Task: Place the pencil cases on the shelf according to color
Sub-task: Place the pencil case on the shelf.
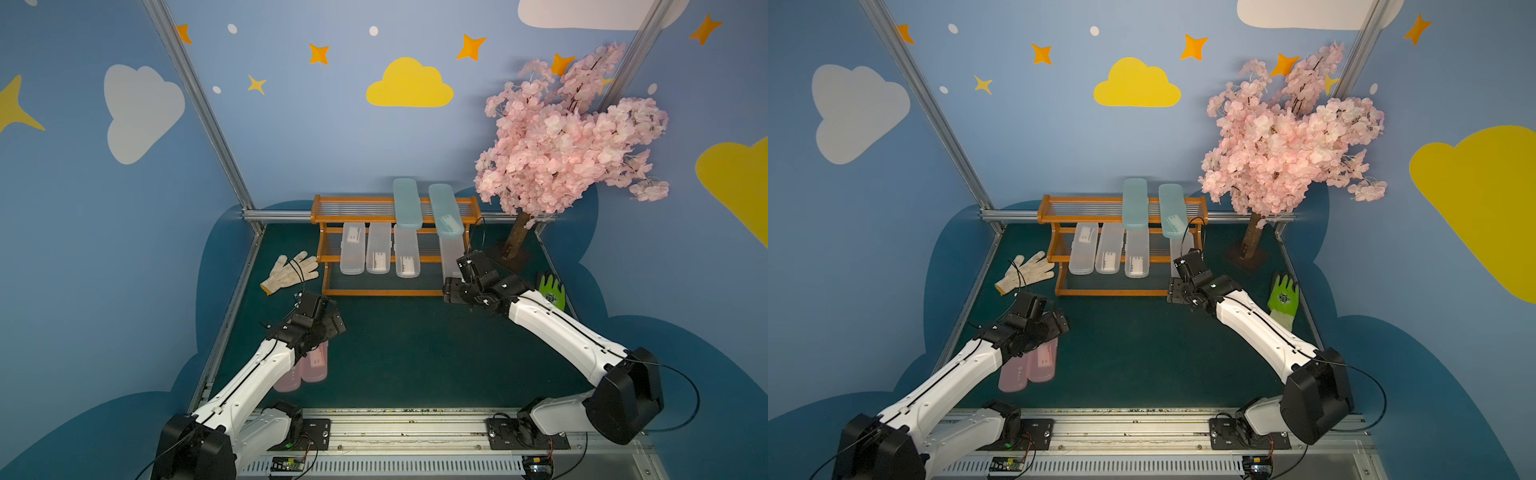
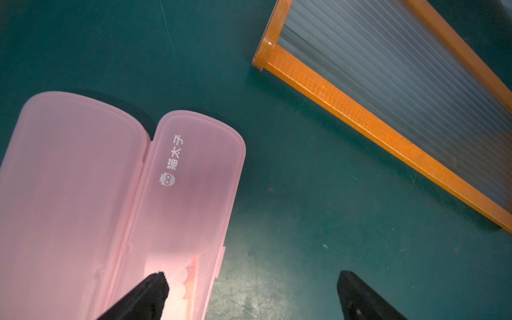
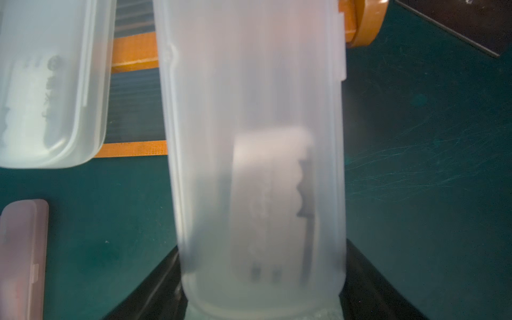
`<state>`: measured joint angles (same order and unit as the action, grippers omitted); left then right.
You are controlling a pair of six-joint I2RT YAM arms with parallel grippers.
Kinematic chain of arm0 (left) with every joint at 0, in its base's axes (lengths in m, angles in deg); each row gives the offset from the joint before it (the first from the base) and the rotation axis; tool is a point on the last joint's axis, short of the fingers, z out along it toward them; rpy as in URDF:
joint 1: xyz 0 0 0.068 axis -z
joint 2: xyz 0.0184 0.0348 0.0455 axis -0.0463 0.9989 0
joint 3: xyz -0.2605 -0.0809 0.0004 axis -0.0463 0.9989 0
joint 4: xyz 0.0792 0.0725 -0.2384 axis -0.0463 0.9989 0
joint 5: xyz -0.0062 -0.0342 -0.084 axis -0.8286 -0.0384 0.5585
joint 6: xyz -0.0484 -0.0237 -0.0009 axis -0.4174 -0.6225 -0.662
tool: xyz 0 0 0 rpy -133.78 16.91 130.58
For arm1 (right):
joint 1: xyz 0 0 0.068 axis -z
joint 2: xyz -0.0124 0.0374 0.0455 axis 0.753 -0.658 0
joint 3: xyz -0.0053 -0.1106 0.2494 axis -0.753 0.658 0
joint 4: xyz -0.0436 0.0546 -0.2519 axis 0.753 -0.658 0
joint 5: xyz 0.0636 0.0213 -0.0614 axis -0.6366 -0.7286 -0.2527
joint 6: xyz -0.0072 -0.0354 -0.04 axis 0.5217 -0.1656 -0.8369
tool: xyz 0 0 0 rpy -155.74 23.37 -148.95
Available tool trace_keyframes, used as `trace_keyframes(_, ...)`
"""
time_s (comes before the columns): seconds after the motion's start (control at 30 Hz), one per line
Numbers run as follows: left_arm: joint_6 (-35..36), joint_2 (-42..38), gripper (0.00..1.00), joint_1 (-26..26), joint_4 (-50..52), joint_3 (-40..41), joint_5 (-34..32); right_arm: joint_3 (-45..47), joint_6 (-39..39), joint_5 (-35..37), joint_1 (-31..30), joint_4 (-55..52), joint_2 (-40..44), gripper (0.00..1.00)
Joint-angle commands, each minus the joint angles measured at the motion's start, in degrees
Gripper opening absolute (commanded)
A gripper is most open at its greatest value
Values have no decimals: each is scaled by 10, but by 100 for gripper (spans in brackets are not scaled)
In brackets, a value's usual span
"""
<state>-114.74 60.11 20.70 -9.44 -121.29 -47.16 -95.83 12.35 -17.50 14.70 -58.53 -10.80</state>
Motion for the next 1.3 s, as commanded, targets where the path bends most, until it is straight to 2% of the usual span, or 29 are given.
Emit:
trace_keyframes(0.0, 7, 3, 100, 1, -10, 2, -3, -31, 23, 12, 2, 34, -23, 50)
trace_keyframes(0.43, 10, 26, 100, 0, 14, -13, -28, -124, 37, 14, 3, 25, -125, 49)
trace_keyframes(0.73, 15, 23, 100, -1, 2, -9, -11, -167, 29, 28, 3, 19, -168, 50)
trace_keyframes(0.83, 18, 26, 100, 0, 6, -12, -17, -183, 28, 26, 3, 7, -177, 57)
trace_keyframes(0.97, 18, 22, 100, -2, 19, -15, -31, -195, 30, 25, 3, -9, -185, 80)
trace_keyframes(1.03, 17, 18, 100, -4, 27, -18, -37, -196, 27, 25, 2, -17, -184, 87)
trace_keyframes(1.27, 13, 7, 100, -18, 51, -21, -51, -185, 18, 15, -6, -31, -162, 96)
